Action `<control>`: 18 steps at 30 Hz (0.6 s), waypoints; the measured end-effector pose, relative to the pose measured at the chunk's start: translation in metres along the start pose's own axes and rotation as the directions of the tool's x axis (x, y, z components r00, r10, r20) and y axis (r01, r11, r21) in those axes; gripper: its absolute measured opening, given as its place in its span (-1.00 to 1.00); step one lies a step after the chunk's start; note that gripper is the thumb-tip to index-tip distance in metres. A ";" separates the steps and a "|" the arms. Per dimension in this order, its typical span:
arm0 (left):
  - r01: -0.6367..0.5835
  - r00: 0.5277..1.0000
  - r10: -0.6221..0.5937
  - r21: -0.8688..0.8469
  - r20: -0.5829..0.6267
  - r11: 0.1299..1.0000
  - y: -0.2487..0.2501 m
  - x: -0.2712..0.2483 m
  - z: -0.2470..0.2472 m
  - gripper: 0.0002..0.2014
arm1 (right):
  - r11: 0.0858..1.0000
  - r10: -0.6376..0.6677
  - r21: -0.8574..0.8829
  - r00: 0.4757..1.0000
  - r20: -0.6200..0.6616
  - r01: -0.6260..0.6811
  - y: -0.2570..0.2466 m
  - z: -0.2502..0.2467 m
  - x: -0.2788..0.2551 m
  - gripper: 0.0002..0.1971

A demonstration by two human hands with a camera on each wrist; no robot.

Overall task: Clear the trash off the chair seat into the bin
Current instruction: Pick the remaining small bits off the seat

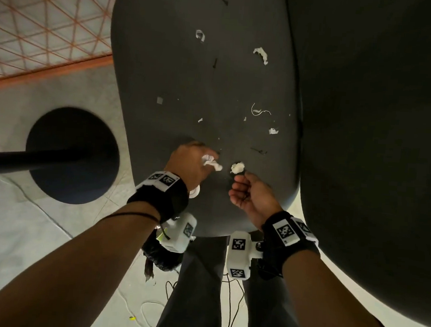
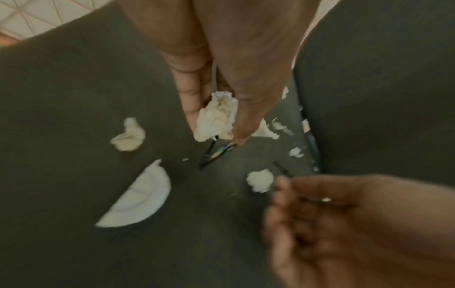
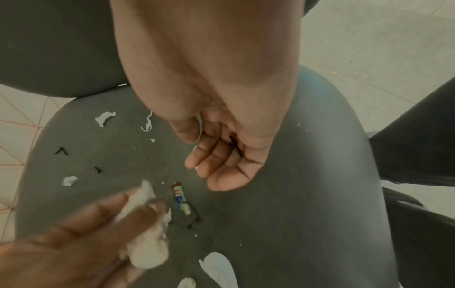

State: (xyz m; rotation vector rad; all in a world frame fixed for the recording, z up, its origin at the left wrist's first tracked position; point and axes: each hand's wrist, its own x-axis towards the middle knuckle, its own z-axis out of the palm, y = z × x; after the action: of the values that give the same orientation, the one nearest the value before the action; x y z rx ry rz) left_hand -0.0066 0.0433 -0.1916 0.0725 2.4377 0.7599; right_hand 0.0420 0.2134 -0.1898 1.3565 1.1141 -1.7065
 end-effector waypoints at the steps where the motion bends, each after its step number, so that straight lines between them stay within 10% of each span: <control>1: -0.006 0.999 0.004 -0.065 -0.033 0.998 0.008 -0.002 -0.002 -0.83 | 1.000 -0.011 0.004 1.000 0.014 0.011 0.000 0.003 -0.001 -0.64; 6: -0.082 0.996 0.088 -0.250 0.012 0.965 0.055 -0.023 0.007 -0.69 | 0.995 -0.035 0.100 0.993 0.110 0.024 -0.003 0.009 0.001 -0.47; 11: -0.251 0.966 0.249 0.028 0.062 0.968 0.069 -0.034 0.031 -0.67 | 0.981 -0.021 0.192 0.984 0.176 -0.014 -0.006 -0.006 0.002 -0.47; 14: -0.319 0.947 0.311 0.121 0.078 0.940 0.067 -0.032 0.038 -0.71 | 0.992 -0.013 0.124 0.997 0.078 0.004 -0.004 -0.012 0.000 -0.57; 18: -0.250 0.955 0.273 -0.180 0.117 0.951 0.053 -0.025 0.037 -0.60 | 0.993 -0.007 0.117 0.996 -0.091 0.018 -0.006 -0.023 0.000 -0.59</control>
State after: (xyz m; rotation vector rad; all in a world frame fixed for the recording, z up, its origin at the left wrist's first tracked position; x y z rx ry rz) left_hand 0.0282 0.1007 -0.1750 0.3803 2.2482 1.0335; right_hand 0.0453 0.2370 -0.1907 1.5160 1.0880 -1.7593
